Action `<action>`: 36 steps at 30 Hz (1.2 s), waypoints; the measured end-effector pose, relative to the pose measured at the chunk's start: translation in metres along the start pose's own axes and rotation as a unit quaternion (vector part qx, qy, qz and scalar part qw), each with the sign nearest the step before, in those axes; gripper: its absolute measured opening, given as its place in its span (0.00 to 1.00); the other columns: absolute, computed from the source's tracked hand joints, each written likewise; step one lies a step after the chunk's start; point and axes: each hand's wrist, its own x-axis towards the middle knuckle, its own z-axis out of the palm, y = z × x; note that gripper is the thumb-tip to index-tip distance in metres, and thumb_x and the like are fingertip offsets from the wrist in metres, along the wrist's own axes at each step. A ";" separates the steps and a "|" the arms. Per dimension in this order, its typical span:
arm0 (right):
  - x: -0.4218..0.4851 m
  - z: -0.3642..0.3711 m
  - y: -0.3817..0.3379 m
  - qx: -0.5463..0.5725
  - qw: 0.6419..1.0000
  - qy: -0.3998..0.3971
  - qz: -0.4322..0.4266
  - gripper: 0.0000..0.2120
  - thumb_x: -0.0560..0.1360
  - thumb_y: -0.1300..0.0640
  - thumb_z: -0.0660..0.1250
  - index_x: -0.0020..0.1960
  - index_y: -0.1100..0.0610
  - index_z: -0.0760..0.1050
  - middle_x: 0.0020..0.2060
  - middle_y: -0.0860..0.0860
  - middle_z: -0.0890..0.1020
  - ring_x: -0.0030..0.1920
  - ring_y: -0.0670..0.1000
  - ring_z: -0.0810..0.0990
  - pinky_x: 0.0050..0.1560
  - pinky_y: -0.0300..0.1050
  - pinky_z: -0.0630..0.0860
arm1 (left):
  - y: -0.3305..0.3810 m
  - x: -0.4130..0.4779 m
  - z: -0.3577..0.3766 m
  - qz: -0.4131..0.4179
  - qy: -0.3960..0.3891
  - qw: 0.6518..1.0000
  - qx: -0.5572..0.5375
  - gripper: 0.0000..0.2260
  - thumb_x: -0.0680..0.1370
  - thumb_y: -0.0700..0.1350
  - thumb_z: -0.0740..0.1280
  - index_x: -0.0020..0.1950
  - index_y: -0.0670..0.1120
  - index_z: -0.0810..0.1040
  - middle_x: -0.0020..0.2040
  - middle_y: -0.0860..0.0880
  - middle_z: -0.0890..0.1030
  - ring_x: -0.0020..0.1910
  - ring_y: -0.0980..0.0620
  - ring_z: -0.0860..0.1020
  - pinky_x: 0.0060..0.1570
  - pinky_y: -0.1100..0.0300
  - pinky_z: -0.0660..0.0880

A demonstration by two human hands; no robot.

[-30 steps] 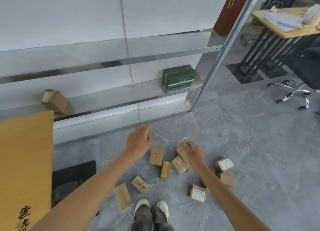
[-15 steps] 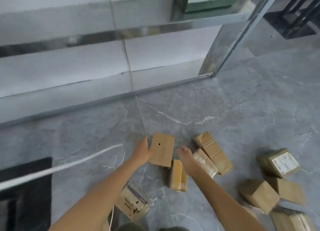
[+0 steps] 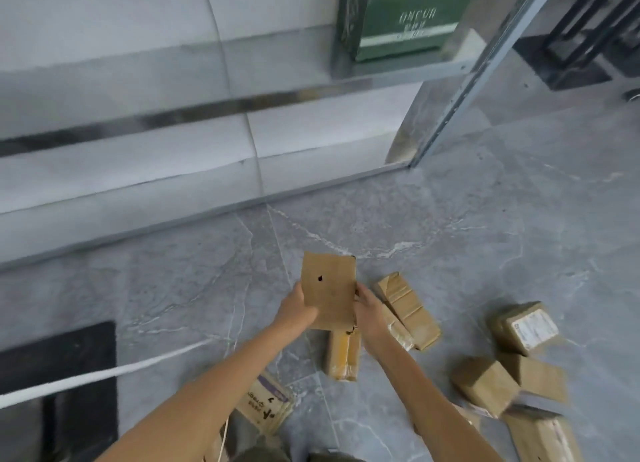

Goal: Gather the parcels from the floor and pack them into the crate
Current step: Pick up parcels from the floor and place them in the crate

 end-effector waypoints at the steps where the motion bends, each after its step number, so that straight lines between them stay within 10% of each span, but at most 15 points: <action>1: -0.025 -0.010 -0.023 0.019 1.000 0.004 -0.014 0.23 0.78 0.70 0.52 0.71 0.59 0.66 0.66 0.57 0.74 0.63 0.58 0.74 0.62 0.58 0.73 | 0.023 -0.025 -0.008 0.006 0.008 1.000 -0.006 0.21 0.74 0.40 0.65 0.66 0.50 0.66 0.52 0.52 0.74 0.46 0.57 0.72 0.38 0.66 0.68; 6: -0.183 -0.070 -0.175 0.153 0.984 0.013 -0.091 0.17 0.78 0.71 0.54 0.58 0.57 0.74 0.55 0.57 0.77 0.48 0.52 0.78 0.39 0.36 0.76 | 0.174 -0.177 -0.068 0.042 0.071 0.996 -0.043 0.20 0.72 0.46 0.71 0.61 0.50 0.68 0.51 0.54 0.75 0.45 0.57 0.73 0.34 0.69 0.69; 17: -0.499 -0.160 -0.480 0.186 0.911 -0.012 -0.367 0.15 0.79 0.54 0.57 0.63 0.47 0.75 0.62 0.43 0.75 0.59 0.32 0.72 0.51 0.27 0.69 | 0.471 -0.496 -0.219 0.220 0.275 0.931 0.089 0.59 0.57 0.70 0.73 0.76 0.46 0.48 0.68 0.45 0.65 0.68 0.44 0.66 0.63 0.45 0.70; 23: -0.591 -0.172 -0.537 0.130 0.850 -0.030 -0.509 0.16 0.82 0.60 0.56 0.65 0.50 0.73 0.63 0.43 0.76 0.64 0.37 0.72 0.60 0.29 0.70 | 0.519 -0.591 -0.276 0.316 0.301 0.900 0.010 0.50 0.62 0.65 0.74 0.74 0.50 0.52 0.63 0.46 0.64 0.63 0.48 0.68 0.58 0.53 0.73; 28: -0.627 -0.185 -0.552 0.211 0.849 -0.012 -0.484 0.19 0.79 0.52 0.63 0.68 0.45 0.66 0.66 0.49 0.72 0.66 0.49 0.71 0.64 0.48 0.67 | 0.514 -0.652 -0.305 0.382 0.171 0.898 -0.137 0.28 0.70 0.58 0.70 0.65 0.49 0.66 0.61 0.47 0.74 0.55 0.51 0.77 0.49 0.57 0.78; 36: -0.652 -0.179 -0.526 0.285 0.849 -0.309 -0.322 0.27 0.79 0.38 0.53 0.73 0.50 0.65 0.68 0.56 0.73 0.67 0.59 0.73 0.63 0.58 0.74 | 0.468 -0.703 -0.293 0.389 -0.160 0.862 -0.283 0.24 0.80 0.57 0.50 0.66 0.44 0.73 0.54 0.42 0.81 0.46 0.47 0.81 0.39 0.55 0.78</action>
